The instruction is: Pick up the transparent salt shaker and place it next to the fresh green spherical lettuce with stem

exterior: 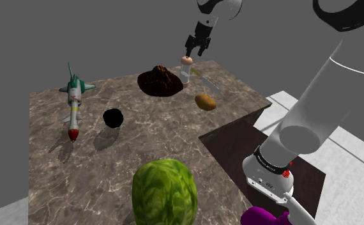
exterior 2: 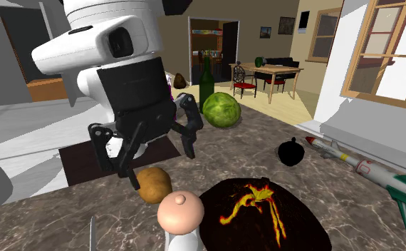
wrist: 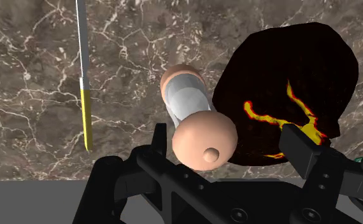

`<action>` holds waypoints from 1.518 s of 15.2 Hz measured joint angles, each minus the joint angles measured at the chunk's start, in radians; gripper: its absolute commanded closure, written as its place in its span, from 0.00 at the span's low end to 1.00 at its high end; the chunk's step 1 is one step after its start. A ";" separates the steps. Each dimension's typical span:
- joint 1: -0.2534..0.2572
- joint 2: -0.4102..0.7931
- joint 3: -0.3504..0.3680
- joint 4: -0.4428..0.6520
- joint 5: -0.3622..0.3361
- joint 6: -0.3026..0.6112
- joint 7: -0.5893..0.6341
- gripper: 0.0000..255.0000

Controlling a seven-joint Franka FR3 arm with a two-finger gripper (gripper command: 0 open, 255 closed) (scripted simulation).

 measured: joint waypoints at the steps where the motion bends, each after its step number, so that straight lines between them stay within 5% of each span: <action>1: -0.006 0.037 -0.003 0.027 0.023 0.007 -0.020 0.00; 16: -0.009 0.129 0.007 0.031 0.077 0.090 -0.054 0.00; 17: -0.009 0.129 0.007 0.031 0.077 0.090 -0.054 1.00; 23: -0.009 0.129 0.007 0.031 0.076 0.090 -0.054 1.00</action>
